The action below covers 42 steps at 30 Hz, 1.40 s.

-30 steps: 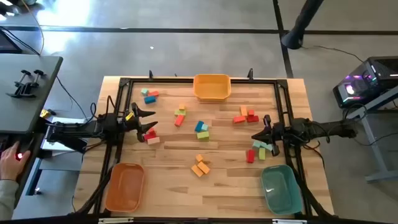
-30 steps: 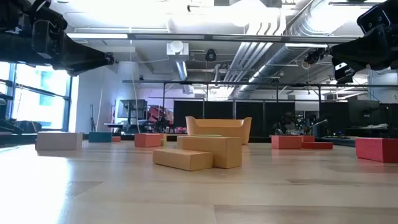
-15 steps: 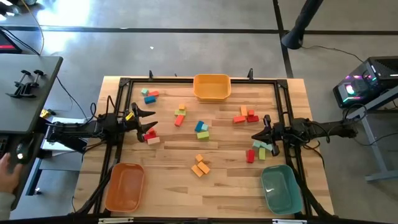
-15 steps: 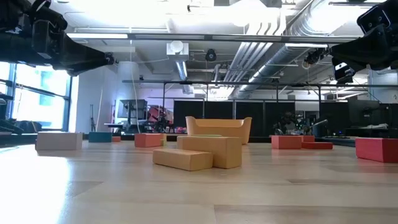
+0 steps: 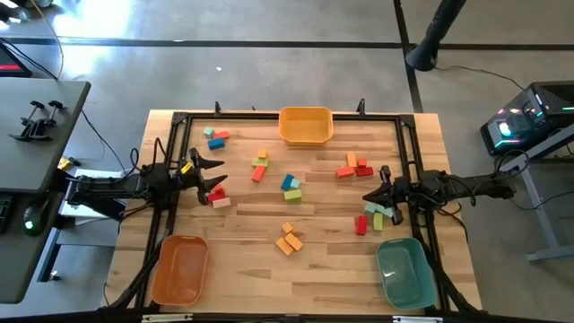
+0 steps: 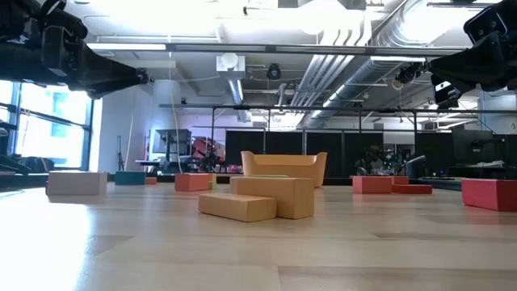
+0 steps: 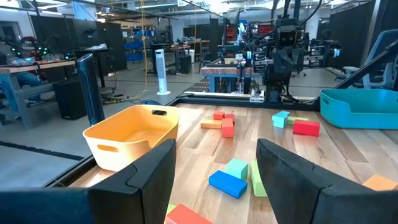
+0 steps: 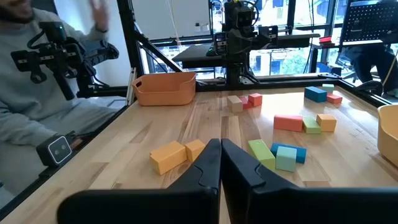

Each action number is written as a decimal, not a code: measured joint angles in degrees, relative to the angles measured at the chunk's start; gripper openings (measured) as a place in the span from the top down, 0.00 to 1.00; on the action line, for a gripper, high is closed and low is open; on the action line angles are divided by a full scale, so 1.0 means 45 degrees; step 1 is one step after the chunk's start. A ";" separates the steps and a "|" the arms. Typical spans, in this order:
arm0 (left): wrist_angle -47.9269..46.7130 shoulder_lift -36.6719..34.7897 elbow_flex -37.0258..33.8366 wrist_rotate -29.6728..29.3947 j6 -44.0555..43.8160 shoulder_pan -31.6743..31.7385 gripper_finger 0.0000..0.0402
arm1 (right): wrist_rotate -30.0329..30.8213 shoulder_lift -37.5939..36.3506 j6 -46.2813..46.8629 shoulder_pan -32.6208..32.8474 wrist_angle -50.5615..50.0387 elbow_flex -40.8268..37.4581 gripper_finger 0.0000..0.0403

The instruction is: Sort blocks by size

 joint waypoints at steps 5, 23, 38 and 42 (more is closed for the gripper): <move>0.0004 0.0000 -0.0005 0.0000 0.0000 0.0001 0.48 | 0.0000 -0.0004 0.0000 0.0004 0.0000 0.0003 1.00; 0.0004 0.0000 -0.0002 0.0000 -0.0001 0.0003 0.48 | 0.0000 0.0000 0.0000 0.0000 0.0000 0.0003 1.00; 0.1840 -0.0012 -0.0005 0.0000 0.0440 0.0005 0.48 | 0.0000 -0.0004 0.0000 0.0000 0.0000 0.0003 1.00; 0.2606 -0.0005 -0.0005 0.0001 0.0127 0.0005 0.48 | -0.0001 -0.0004 0.0000 0.0004 0.0001 0.0003 1.00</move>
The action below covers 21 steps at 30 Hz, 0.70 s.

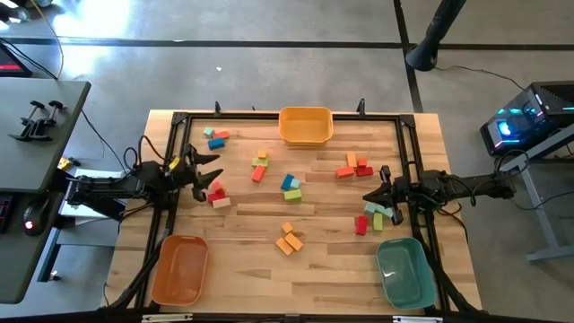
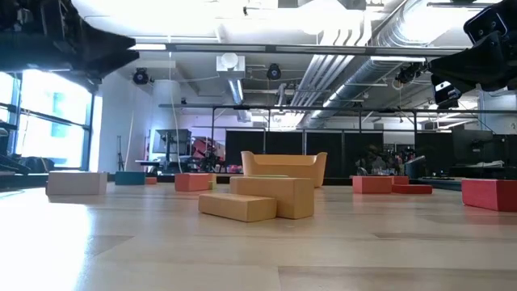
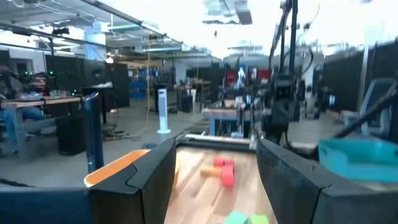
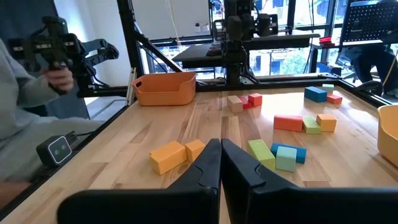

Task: Sort blocks by size
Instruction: Put the orange wide rectangular block into the yellow bin

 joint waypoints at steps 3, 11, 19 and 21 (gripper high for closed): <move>0.0446 0.0005 0.0000 -0.0001 -0.0457 0.0000 0.48 | 0.0001 0.0000 0.0000 -0.0001 0.0001 -0.0001 1.00; 0.1823 0.0252 -0.0001 0.1712 -0.1009 -0.0004 0.48 | 0.0001 -0.0001 0.0000 -0.0001 0.0002 0.0000 1.00; 0.8062 0.2014 0.0000 0.4669 -0.3279 -0.0010 0.48 | 0.0001 -0.0001 0.0000 -0.0002 -0.0001 0.0000 1.00; 0.9643 0.2561 0.0005 0.5697 -0.3555 -0.0010 0.48 | 0.0001 0.0000 0.0000 -0.0004 -0.0001 0.0000 1.00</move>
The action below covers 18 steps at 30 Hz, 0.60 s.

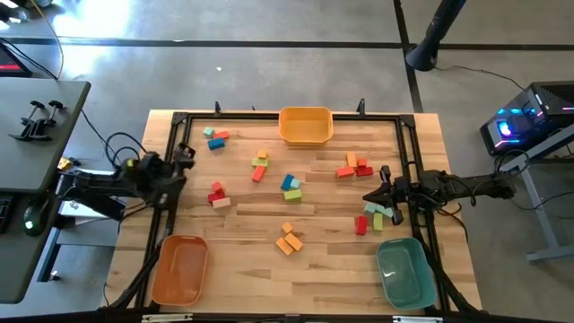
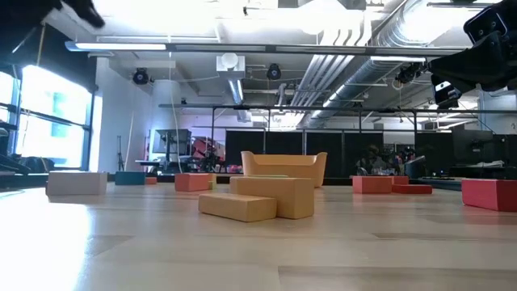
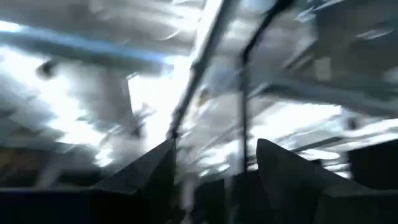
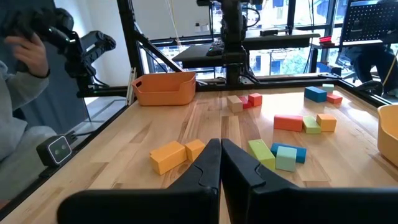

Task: Sort blocks by size
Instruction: Put the orange wide rectangular block into the yellow bin

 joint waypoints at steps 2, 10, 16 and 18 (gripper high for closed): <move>0.0485 0.0512 0.0000 0.0522 0.0654 0.0000 0.48 | 0.0000 -0.0001 0.0000 0.0005 0.0000 0.0000 1.00; 0.0015 0.3979 0.1595 0.0800 0.3253 0.0004 0.48 | 0.0000 -0.0001 0.0000 0.0000 0.0000 0.0000 1.00; -0.7569 0.7309 0.5348 -0.5151 0.3300 0.0010 0.48 | 0.0000 -0.0001 0.0000 0.0000 0.0000 -0.0002 1.00; -1.0317 0.8547 0.6452 -0.7700 0.2930 0.0015 0.48 | 0.0000 -0.0001 0.0000 0.0005 0.0000 0.0000 1.00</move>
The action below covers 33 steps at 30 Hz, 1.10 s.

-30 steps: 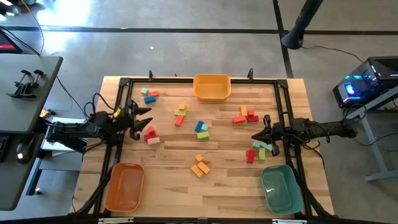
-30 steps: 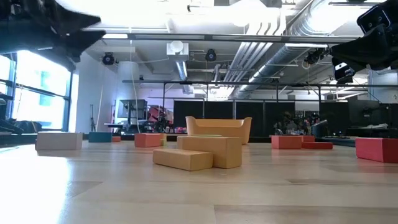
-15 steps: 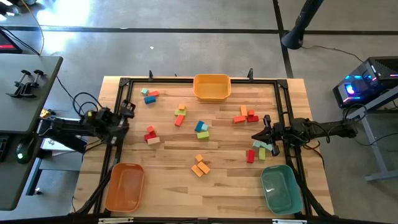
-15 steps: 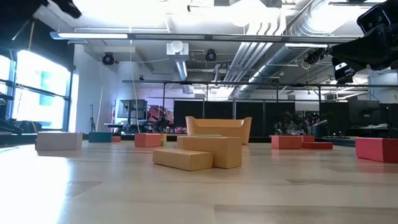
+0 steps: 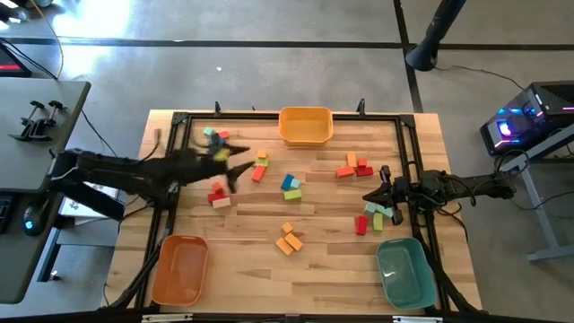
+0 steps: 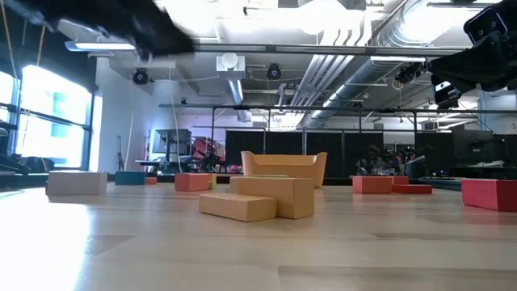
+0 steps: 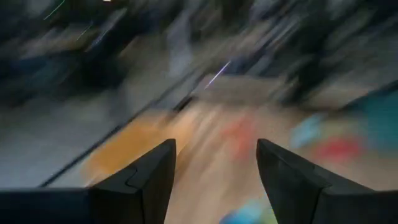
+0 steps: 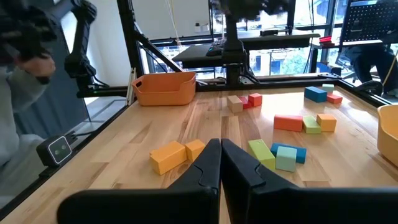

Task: Sort blocks by size
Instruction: Put the orange wide rectangular block into the yellow bin

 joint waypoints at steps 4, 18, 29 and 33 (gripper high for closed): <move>-0.2465 0.2121 0.1154 -0.1651 -0.2511 0.0000 0.47 | 0.0000 0.0000 0.0000 0.0000 0.0000 0.0000 1.00; -0.2593 0.7001 0.1256 -0.1914 -0.6814 0.0008 0.26 | 0.0000 0.0001 0.0000 0.0000 0.0000 0.0000 1.00; -0.2487 0.9496 0.1256 -0.2501 -0.9404 -0.0009 0.28 | -0.0003 0.0000 0.0000 -0.0003 0.0000 0.0000 1.00; -0.2240 0.9642 0.1261 -0.2368 -0.9425 -0.0015 0.35 | 0.0000 0.0000 0.0000 -0.0005 -0.0002 0.0000 1.00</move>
